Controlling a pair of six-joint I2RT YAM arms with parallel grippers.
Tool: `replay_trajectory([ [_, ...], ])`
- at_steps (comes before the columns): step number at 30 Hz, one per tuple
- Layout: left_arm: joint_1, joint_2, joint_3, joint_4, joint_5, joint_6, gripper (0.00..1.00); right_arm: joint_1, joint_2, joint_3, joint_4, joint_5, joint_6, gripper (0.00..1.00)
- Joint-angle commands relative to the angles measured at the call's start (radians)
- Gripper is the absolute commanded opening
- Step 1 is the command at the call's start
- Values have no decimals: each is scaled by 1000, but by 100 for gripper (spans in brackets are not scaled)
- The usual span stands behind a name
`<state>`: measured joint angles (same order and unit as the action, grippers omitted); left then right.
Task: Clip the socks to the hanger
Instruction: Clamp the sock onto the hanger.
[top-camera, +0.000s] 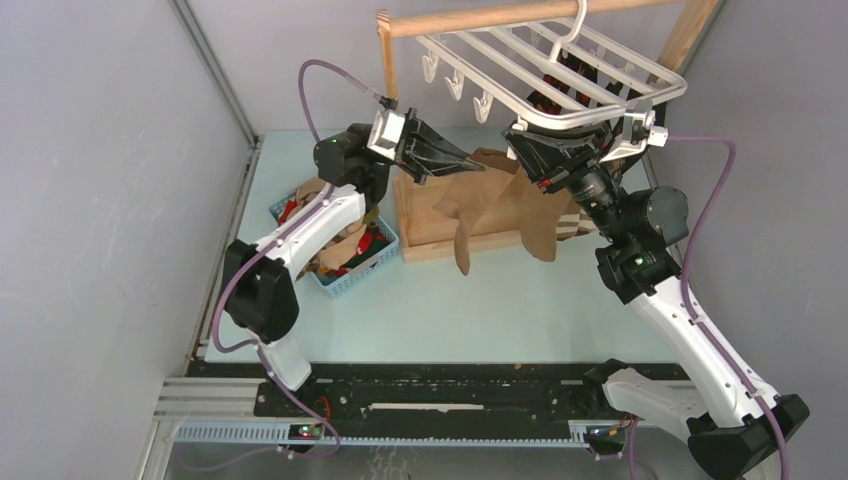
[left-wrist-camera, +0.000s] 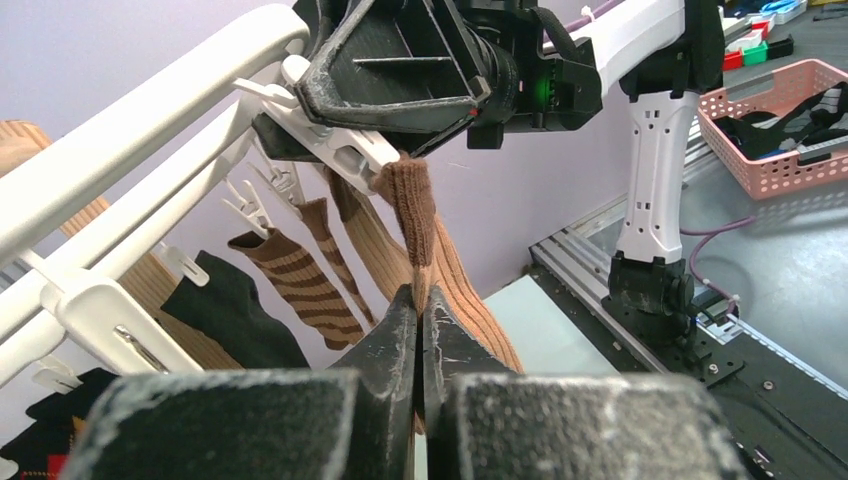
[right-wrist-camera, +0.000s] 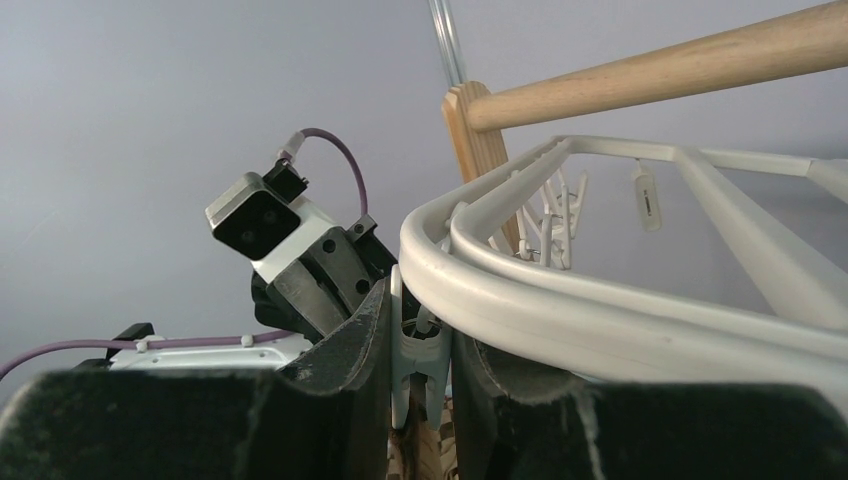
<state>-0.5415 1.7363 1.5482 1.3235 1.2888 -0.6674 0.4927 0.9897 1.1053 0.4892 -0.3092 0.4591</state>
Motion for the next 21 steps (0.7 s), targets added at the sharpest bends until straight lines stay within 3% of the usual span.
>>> replay_trajectory([
  [1, -6, 20, 67, 44, -22, -49, 0, 18, -10, 51, 30, -74, 32, 10],
  [21, -17, 52, 154, 78, -66, -239, 0, 27, -8, 51, 17, -107, 15, 10],
])
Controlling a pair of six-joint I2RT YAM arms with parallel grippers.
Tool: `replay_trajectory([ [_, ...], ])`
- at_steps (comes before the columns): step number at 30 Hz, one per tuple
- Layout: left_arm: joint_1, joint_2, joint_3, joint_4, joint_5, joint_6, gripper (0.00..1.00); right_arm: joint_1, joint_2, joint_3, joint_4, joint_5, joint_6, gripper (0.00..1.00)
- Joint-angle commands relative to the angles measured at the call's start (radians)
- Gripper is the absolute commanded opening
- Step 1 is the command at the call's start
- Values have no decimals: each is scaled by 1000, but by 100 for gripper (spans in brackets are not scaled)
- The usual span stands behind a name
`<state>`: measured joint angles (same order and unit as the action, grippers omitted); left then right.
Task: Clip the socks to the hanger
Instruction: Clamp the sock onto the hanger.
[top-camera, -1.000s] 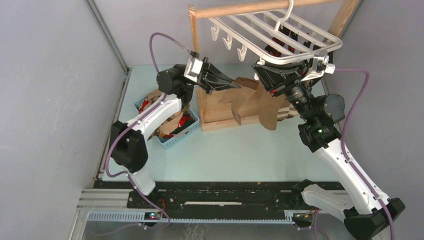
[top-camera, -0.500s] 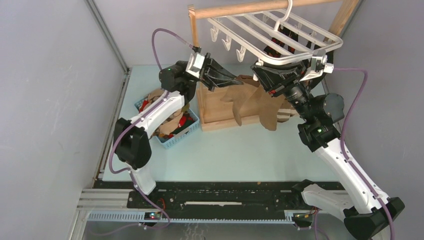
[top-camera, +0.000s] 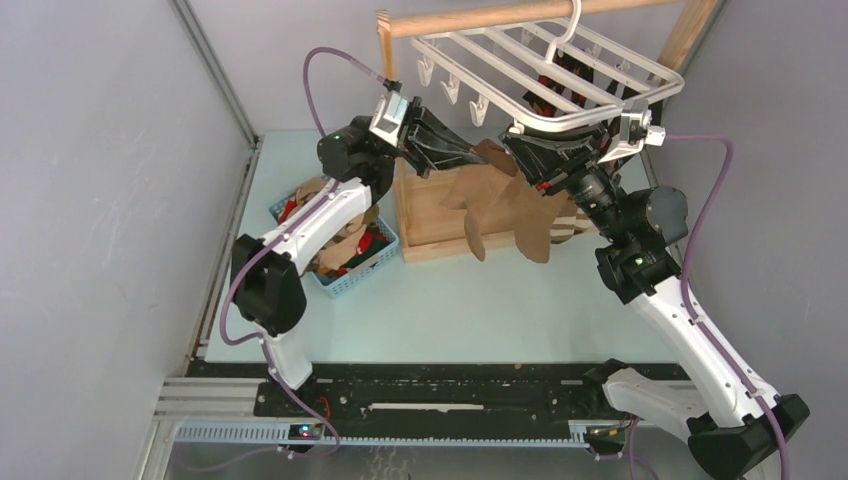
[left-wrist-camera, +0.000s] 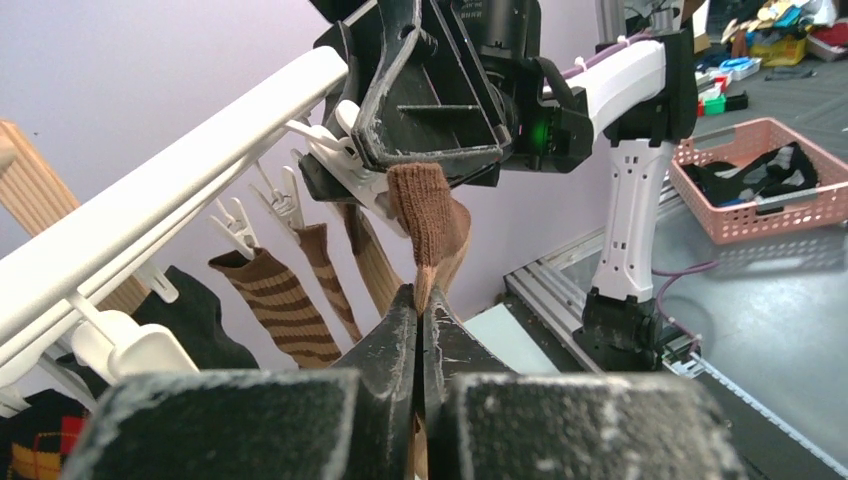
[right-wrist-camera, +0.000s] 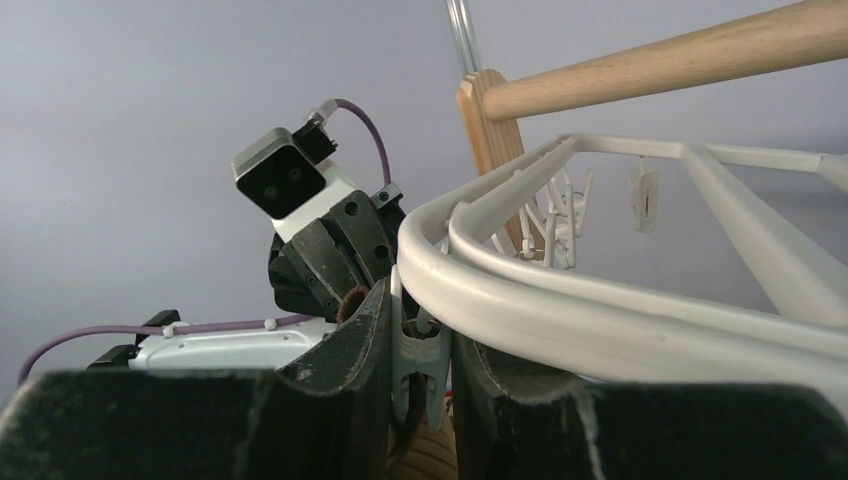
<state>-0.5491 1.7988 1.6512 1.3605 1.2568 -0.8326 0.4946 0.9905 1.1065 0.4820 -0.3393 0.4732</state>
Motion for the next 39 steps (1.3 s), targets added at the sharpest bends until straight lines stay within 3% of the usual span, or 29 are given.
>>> replay_trajectory([
  [1, -10, -10, 51, 40, -35, -86, 0, 27, -8, 50, 24, -76, 0, 10],
  [16, -32, -12, -8, 41, -93, -173, 0, 24, -16, 50, 38, -62, 11, 15],
  [26, -30, -11, -37, 40, -94, -171, 0, 15, -34, 50, 20, -50, 20, 48],
  [39, -25, -8, -34, 36, -134, -183, 4, -1, -79, 62, -108, -57, -27, 70],
])
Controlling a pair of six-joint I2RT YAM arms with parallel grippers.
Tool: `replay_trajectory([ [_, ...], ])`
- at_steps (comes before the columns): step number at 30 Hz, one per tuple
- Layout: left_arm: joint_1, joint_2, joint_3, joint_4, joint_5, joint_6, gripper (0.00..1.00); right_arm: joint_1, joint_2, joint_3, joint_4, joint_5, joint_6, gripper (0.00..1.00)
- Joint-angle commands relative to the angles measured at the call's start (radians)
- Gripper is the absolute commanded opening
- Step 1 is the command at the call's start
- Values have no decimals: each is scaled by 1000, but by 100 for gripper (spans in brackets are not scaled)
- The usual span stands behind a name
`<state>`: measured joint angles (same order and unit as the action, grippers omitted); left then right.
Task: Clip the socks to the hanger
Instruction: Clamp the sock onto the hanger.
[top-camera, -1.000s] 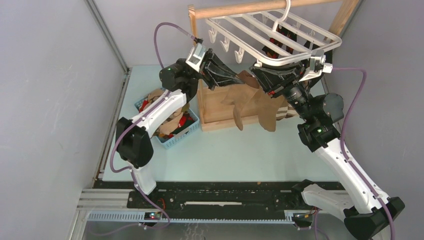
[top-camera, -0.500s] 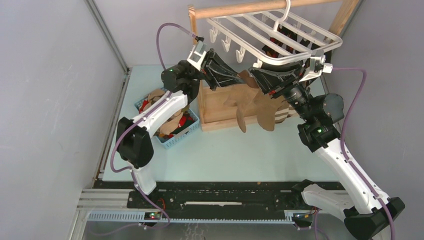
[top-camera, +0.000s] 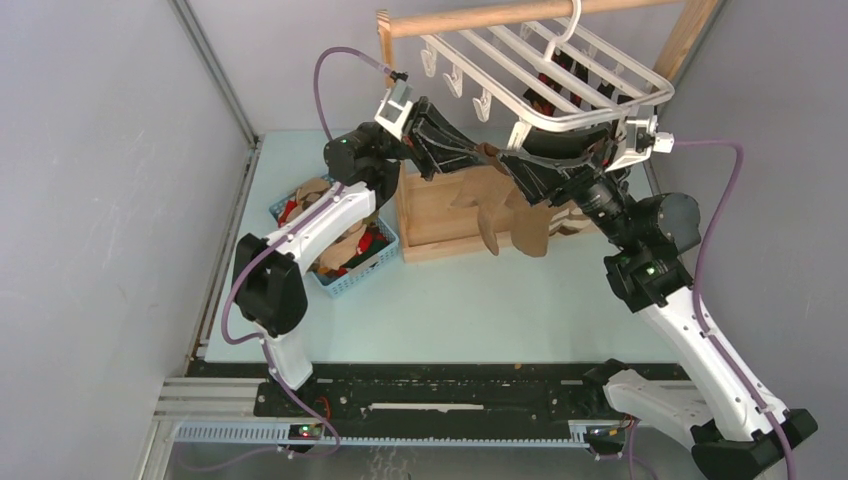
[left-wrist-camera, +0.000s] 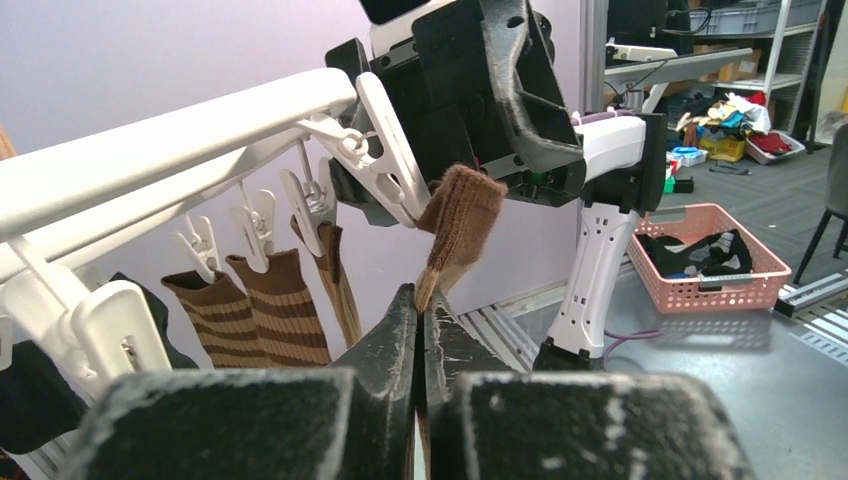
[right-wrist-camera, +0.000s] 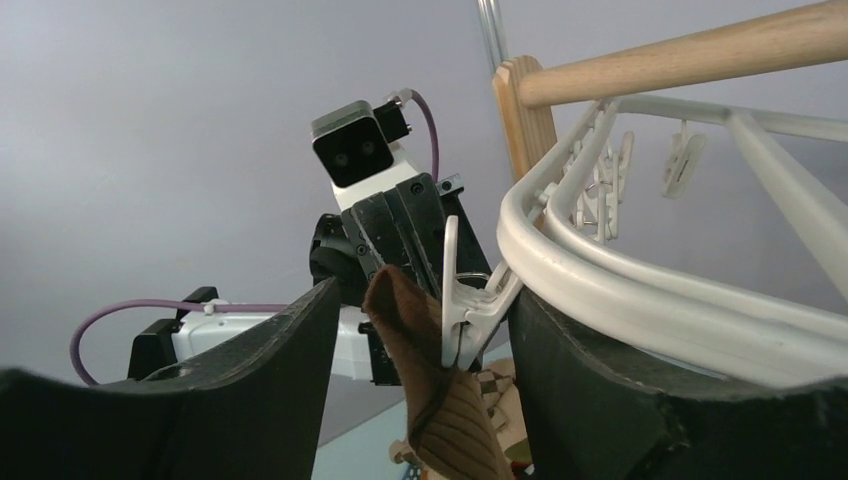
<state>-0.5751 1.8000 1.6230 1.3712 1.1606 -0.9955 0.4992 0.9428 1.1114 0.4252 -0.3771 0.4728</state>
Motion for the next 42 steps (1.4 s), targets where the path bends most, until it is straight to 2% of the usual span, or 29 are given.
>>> replay_trajectory([
  [1, 2, -10, -9, 25, -42, -21, 5, -10, -39, 56, -68, -26, -34, 72],
  [9, 11, -35, -52, 20, -71, -19, 19, -56, -120, 56, -246, -119, -142, 87],
  [17, 23, -103, -171, -2, -103, 23, 30, -143, -202, 56, -460, -287, -270, 94],
  [21, 32, -178, -262, -80, -126, 114, 35, -188, -253, 49, -587, -326, -327, 95],
  [29, 32, -295, -375, -219, -150, 229, 35, -307, -344, 20, -720, -312, -377, 97],
  [33, 27, -396, -453, -393, -182, 385, 37, -373, -370, 17, -777, -325, -388, 98],
  [34, 21, -426, -475, -484, -203, 444, 39, -386, -376, 10, -792, -330, -390, 98],
  [36, 6, -499, -515, -634, -240, 622, 45, -413, -390, -11, -798, -350, -393, 98],
  [40, -29, -595, -565, -910, -350, 863, 60, -427, -401, -54, -799, -451, -447, 98],
  [41, -31, -609, -574, -934, -369, 879, 74, -426, -405, -68, -790, -482, -466, 99],
  [42, -31, -620, -583, -946, -379, 889, 96, -425, -409, -81, -781, -512, -503, 99],
])
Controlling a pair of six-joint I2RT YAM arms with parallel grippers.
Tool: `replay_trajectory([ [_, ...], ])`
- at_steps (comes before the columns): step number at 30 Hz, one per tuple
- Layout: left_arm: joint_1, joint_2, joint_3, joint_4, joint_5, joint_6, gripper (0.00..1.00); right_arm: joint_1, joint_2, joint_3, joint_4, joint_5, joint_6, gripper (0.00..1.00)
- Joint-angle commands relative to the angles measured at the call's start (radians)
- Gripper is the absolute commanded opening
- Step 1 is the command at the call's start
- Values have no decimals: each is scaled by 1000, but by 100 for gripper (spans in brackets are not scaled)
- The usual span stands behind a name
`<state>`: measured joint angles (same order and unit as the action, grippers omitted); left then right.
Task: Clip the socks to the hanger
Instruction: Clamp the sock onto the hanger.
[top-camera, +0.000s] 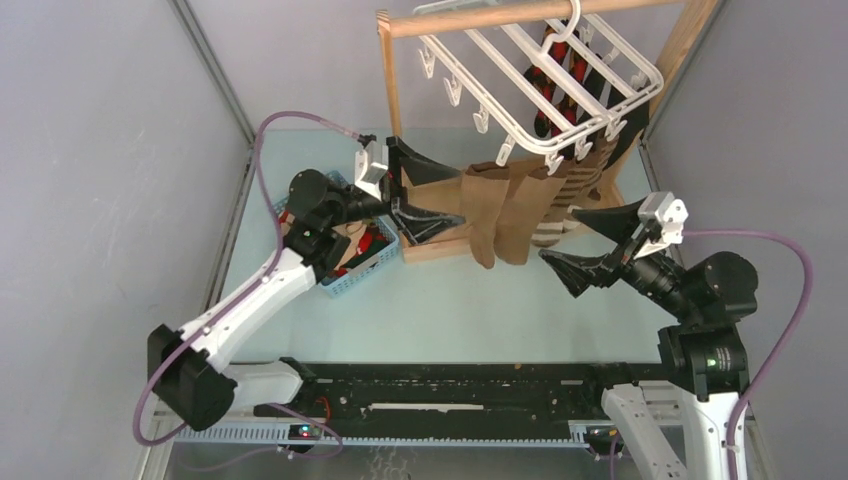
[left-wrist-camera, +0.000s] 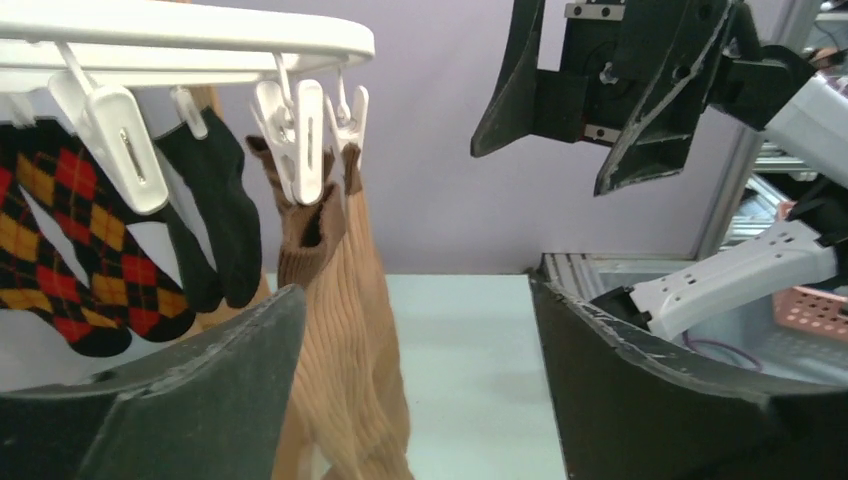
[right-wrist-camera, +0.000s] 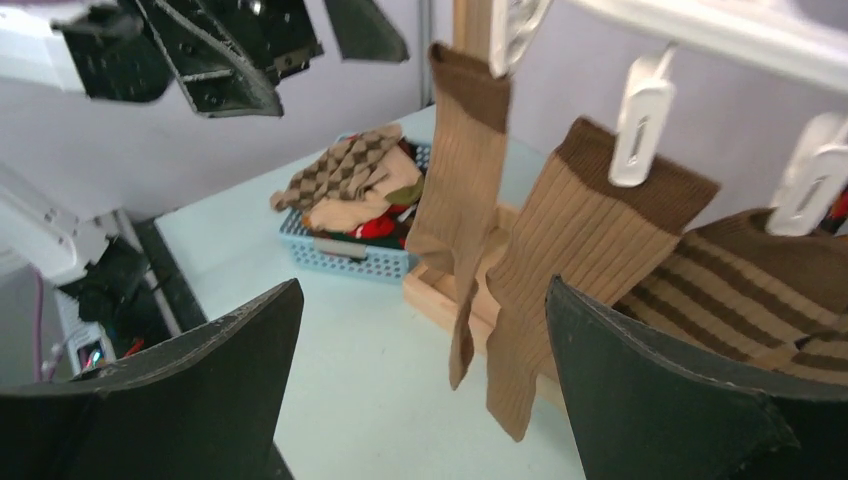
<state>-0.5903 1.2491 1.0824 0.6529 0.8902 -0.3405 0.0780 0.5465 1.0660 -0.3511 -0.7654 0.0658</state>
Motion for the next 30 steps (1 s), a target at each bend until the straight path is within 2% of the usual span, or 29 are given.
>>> replay_trajectory([
  [1, -15, -79, -47, -237, -120, 239, 99, -1, -16, -53, 9, -158, -130, 99],
  [6, -14, -90, -45, -249, -159, 223, 100, 40, -16, -92, 103, -261, -267, 100],
  [11, -5, -66, -32, -221, -161, 110, 100, 144, 28, -93, 190, -208, -279, 100],
  [16, -1, -88, -98, -153, -190, 121, 100, 274, 79, -92, 291, -37, -244, 94],
  [22, 30, -92, -142, -142, -179, 232, 96, 417, 181, -92, 442, 235, -162, 69],
  [30, 72, -88, -151, -143, -172, 272, 93, 529, 278, -92, 554, 500, -101, 67],
])
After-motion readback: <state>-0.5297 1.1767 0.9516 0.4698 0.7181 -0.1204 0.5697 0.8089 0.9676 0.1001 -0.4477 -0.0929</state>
